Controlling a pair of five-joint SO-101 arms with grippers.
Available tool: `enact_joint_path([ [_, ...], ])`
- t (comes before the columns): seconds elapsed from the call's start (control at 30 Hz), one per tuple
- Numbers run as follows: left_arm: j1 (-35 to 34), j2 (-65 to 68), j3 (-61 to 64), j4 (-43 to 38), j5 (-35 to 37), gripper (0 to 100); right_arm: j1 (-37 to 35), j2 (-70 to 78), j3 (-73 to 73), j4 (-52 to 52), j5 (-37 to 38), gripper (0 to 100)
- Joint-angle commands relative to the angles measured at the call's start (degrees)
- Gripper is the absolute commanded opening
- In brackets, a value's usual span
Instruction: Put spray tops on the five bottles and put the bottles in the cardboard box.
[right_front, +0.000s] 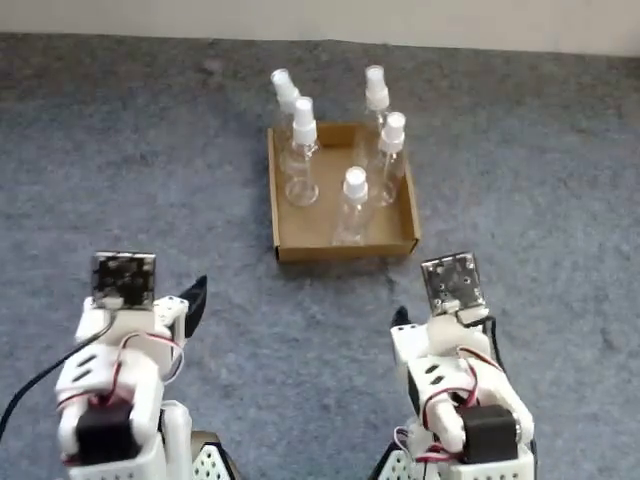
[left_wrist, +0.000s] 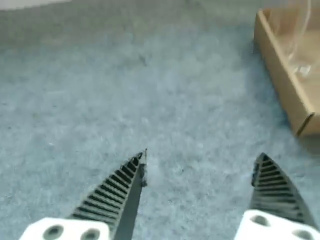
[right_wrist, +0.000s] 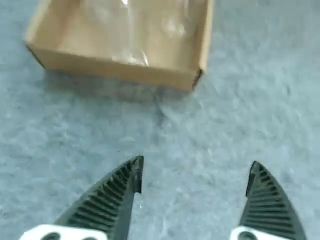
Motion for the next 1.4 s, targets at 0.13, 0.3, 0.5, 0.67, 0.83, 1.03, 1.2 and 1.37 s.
enact_joint_path([
  [0.13,-0.8,-1.5,19.5,-15.8,-1.5,18,2.9,-0.3,16.3,-9.8,0.9,11.1],
  [0.3,-1.1,-1.5,19.6,-10.8,-1.7,2,2.9,-0.3,22.5,-17.0,0.9,3.8],
  [0.5,-1.0,-1.5,19.6,3.4,-1.7,14,3.3,-0.1,29.6,-15.4,0.9,3.8],
  [0.67,-0.7,-1.5,19.6,7.9,-1.6,16,3.3,-0.1,29.5,-15.4,0.9,3.8],
  [0.83,-0.7,-1.5,19.6,7.9,-1.6,16,3.3,-0.1,29.5,-15.4,0.9,3.8],
  [1.03,-0.7,-1.5,19.6,7.9,-1.6,16,3.3,-0.1,29.5,-15.4,0.9,3.8],
  [1.2,-0.7,-1.5,19.6,7.9,-1.6,16,3.3,-0.1,29.5,-15.4,0.9,3.8],
  [1.37,-0.7,-1.5,19.6,7.9,-1.6,16,3.3,-0.1,29.5,-15.4,0.9,3.8],
])
